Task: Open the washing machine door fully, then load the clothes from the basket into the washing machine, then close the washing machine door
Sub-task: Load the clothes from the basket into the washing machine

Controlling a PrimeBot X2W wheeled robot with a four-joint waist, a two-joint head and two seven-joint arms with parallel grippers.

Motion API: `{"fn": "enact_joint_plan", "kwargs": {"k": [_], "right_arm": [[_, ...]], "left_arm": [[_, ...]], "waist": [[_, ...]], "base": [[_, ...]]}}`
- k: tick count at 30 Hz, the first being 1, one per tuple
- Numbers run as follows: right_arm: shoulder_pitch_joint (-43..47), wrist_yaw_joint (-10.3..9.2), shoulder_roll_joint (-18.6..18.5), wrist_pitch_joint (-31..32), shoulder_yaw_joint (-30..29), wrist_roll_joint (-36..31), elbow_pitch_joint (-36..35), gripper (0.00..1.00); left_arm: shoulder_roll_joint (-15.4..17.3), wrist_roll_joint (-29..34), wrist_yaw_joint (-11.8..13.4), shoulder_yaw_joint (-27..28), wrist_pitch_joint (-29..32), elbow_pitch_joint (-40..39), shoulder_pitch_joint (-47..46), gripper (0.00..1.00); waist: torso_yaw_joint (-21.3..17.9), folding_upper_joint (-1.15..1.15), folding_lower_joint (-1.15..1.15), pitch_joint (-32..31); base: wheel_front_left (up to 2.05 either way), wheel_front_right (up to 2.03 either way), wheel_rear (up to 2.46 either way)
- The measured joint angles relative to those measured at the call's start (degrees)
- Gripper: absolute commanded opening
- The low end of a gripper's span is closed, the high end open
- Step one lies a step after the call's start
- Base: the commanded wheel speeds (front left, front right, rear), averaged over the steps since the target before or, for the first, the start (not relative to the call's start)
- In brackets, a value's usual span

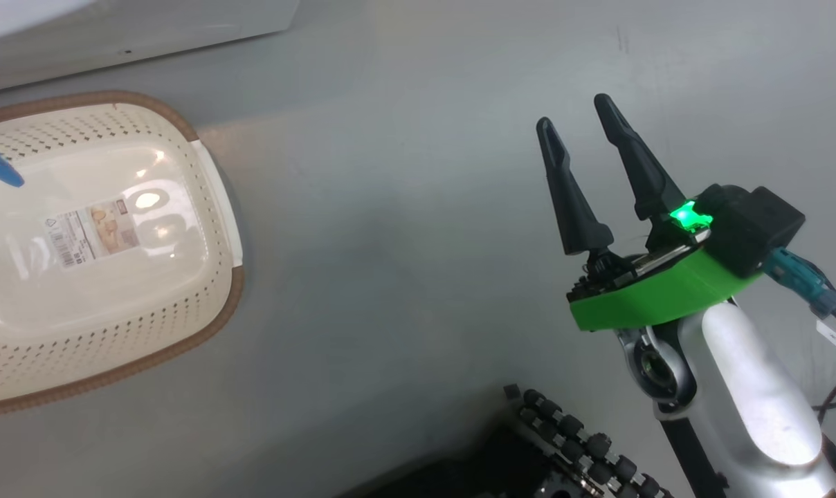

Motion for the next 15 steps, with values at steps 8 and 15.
{"fn": "enact_joint_plan", "kwargs": {"k": [8, 15], "right_arm": [[0.2, 0.00, 0.0, 0.0, -1.5, -1.6, 0.0, 1.00], [1.1, 0.00, 0.0, -0.1, -3.1, -3.2, 0.3, 1.00]], "left_arm": [[-2.5, 0.8, 2.9, -1.5, -5.3, 0.6, 7.5, 1.00], [-7.1, 0.5, 6.9, -2.3, -9.7, -1.8, 16.5, 1.00]], "waist": [[1.9, 0.00, -0.01, -2.3], [4.4, 0.00, -0.01, -5.7]], "base": [[0.00, 0.00, 0.00], [0.00, 0.00, 0.00]]}}
